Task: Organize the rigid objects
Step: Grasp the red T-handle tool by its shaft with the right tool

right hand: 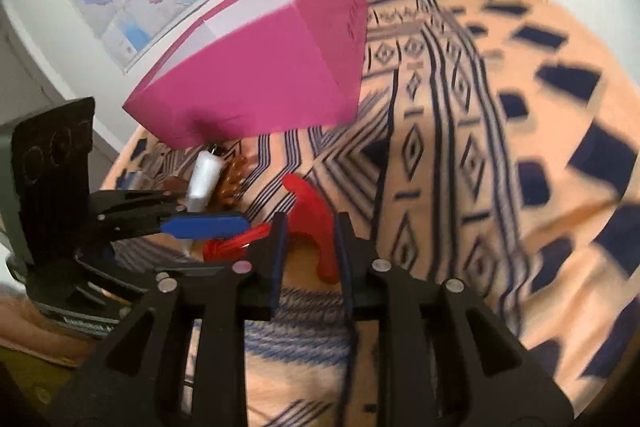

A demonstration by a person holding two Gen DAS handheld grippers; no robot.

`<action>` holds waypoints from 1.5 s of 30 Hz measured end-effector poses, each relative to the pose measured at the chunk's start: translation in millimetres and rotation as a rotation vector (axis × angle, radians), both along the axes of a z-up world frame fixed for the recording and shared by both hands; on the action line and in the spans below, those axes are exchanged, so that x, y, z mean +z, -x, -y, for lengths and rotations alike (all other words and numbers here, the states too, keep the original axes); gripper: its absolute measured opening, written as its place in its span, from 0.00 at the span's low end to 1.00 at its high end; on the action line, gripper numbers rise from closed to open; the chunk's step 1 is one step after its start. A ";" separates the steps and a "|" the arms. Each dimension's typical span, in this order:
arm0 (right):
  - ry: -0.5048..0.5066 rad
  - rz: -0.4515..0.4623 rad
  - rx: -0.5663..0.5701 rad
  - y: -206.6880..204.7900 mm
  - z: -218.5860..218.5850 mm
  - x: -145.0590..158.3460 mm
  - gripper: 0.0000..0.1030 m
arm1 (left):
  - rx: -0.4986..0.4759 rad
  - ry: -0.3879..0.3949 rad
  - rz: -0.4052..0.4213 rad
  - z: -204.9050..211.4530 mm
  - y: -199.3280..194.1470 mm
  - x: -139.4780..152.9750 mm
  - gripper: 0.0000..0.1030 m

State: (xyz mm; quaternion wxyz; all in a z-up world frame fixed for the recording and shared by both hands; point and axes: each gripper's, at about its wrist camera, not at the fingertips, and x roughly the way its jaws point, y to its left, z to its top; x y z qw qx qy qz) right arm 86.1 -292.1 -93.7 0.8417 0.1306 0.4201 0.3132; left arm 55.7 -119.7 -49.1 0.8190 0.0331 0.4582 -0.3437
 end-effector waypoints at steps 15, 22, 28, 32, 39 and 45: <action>-0.092 -0.027 -0.026 7.1 8.5 -2.6 0.29 | 0.052 -0.050 0.023 -3.1 2.9 -7.4 0.25; -0.172 -0.053 -0.031 7.1 17.0 -5.7 0.39 | 0.099 0.005 -0.012 -18.2 -4.2 -7.6 0.23; -0.200 -0.088 -0.020 7.8 13.0 -13.1 0.39 | 0.109 0.031 -0.023 -24.1 -1.0 -7.0 0.23; -0.272 -0.125 -0.015 9.3 14.4 -17.3 0.39 | 0.136 0.057 -0.008 -31.3 -1.5 -0.5 0.23; -0.407 -0.195 0.019 5.9 7.6 -25.4 0.39 | 0.133 0.079 0.035 -31.9 4.5 11.5 0.23; -0.527 -0.228 0.010 -5.0 6.8 -28.6 0.39 | 0.137 0.113 0.003 -39.3 4.3 10.1 0.23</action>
